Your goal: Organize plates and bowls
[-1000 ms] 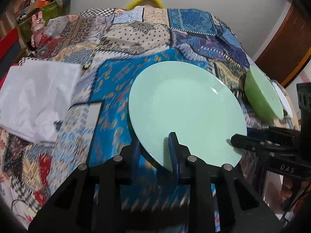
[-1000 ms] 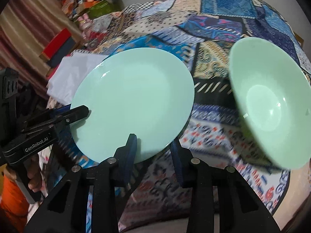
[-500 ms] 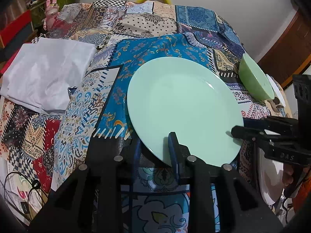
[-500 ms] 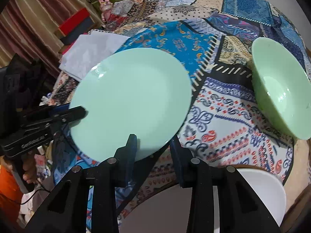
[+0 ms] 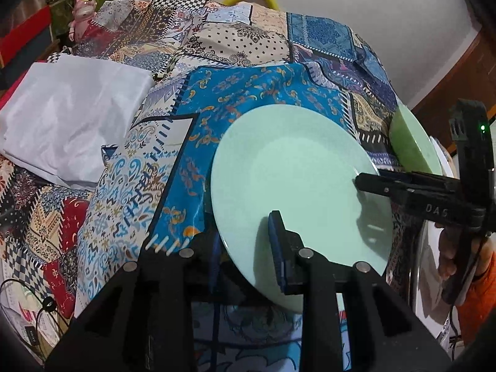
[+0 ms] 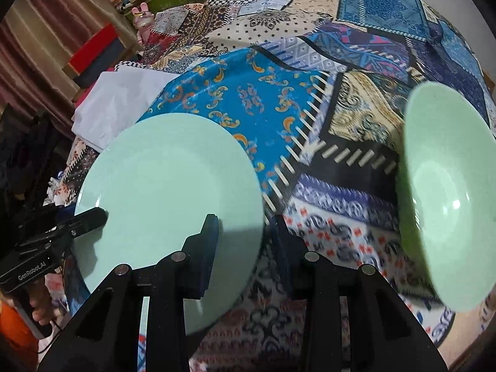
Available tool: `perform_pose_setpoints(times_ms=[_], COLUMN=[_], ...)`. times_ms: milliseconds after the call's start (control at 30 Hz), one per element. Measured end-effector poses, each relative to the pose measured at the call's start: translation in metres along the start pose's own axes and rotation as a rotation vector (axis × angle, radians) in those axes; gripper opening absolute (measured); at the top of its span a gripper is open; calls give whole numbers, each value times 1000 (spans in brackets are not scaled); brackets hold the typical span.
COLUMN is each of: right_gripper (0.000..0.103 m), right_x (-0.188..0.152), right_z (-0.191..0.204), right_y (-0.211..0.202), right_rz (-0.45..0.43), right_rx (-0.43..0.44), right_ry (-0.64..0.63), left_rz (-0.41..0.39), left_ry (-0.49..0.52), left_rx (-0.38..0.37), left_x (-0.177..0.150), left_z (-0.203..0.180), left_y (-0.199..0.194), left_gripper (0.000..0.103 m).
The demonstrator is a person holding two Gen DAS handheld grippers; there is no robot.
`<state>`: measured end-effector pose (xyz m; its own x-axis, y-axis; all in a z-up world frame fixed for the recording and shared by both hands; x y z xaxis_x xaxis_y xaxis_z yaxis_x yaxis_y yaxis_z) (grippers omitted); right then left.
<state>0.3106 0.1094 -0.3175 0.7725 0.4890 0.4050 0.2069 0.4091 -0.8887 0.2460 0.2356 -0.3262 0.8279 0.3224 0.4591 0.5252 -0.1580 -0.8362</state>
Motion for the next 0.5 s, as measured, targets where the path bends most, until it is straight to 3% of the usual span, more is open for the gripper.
perform_pose_setpoints(times_ms=[500], right_gripper=[25], right_x=[-20], right_z=[3], right_y=[-37], right_rz=[-70], right_rx=[-1], right_ry=[6], left_rz=[-38], left_ry=[41], left_rx=[33], left_x=[-6], left_z=[-19], left_y=[-24], left_gripper=[28])
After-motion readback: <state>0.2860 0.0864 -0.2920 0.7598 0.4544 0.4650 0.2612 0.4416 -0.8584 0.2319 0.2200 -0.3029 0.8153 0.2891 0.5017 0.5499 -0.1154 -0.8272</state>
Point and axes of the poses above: each gripper's, at about its wrist camera, not at the fingertips, and y roughly the way its jaws point, z to its left, x to its top, the point moved 9 cm from there along y, roughly the way its jaws point
